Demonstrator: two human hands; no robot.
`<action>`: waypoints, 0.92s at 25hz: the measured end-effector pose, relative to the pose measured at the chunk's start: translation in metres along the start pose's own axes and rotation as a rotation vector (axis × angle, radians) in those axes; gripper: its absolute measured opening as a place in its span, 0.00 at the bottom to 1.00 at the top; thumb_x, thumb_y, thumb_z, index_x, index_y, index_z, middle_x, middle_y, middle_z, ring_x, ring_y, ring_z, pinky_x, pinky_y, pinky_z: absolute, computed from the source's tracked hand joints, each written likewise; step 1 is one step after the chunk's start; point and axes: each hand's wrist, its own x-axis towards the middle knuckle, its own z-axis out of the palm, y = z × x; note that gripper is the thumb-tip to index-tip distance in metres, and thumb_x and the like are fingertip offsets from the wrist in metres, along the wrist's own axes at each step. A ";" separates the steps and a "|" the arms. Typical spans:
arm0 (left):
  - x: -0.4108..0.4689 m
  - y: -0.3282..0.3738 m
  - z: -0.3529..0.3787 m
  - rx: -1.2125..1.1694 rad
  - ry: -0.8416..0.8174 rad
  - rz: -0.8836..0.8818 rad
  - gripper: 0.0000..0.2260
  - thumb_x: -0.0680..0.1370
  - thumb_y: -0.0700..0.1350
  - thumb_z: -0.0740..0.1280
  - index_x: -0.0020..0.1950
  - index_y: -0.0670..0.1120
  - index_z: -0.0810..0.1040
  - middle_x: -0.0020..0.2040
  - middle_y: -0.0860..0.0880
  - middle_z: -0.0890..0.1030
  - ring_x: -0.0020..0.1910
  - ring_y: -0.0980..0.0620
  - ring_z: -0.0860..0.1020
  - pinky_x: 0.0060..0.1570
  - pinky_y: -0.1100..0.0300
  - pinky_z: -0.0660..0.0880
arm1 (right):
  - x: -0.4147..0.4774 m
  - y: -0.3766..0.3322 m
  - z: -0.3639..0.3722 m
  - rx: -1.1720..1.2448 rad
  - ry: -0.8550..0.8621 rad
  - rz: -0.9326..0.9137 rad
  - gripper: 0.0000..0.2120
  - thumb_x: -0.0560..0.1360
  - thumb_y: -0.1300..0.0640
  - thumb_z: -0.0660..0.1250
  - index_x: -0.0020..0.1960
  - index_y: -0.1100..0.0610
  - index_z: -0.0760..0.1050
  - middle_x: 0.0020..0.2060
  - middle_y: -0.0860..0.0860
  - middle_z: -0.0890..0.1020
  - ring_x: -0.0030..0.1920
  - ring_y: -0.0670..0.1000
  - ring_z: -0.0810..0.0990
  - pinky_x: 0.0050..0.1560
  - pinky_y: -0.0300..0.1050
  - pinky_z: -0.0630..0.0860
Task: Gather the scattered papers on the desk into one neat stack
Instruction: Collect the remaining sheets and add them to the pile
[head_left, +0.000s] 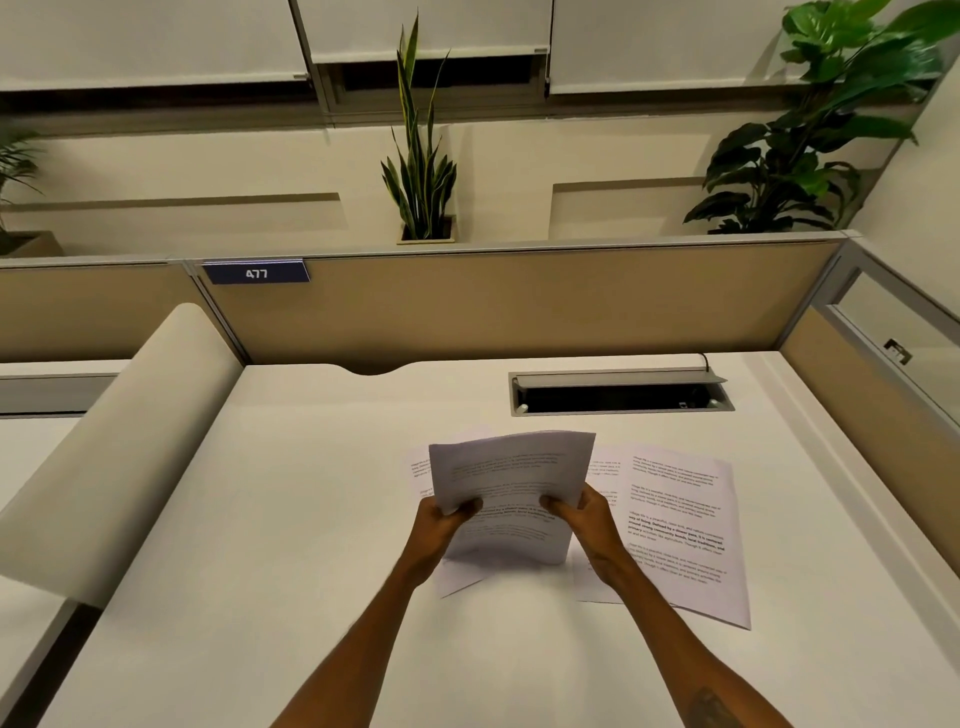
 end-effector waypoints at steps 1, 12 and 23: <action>0.001 0.001 0.001 -0.001 0.007 0.002 0.14 0.79 0.38 0.71 0.65 0.42 0.81 0.58 0.45 0.85 0.57 0.46 0.83 0.57 0.53 0.83 | 0.000 -0.001 0.001 -0.009 0.012 -0.004 0.15 0.75 0.61 0.73 0.60 0.52 0.78 0.51 0.47 0.85 0.51 0.49 0.84 0.41 0.33 0.82; 0.001 -0.007 -0.002 0.017 0.017 -0.033 0.12 0.79 0.40 0.71 0.63 0.43 0.81 0.58 0.44 0.86 0.56 0.42 0.85 0.55 0.49 0.84 | 0.005 0.004 -0.001 -0.143 -0.001 0.014 0.13 0.81 0.61 0.65 0.65 0.58 0.75 0.57 0.54 0.83 0.56 0.56 0.83 0.53 0.45 0.83; 0.016 0.000 0.043 -0.040 0.091 -0.098 0.13 0.80 0.41 0.70 0.63 0.38 0.79 0.56 0.40 0.86 0.53 0.36 0.86 0.55 0.38 0.83 | 0.017 -0.009 -0.041 -0.133 0.159 0.106 0.18 0.82 0.57 0.63 0.70 0.59 0.70 0.64 0.58 0.80 0.61 0.61 0.81 0.63 0.57 0.79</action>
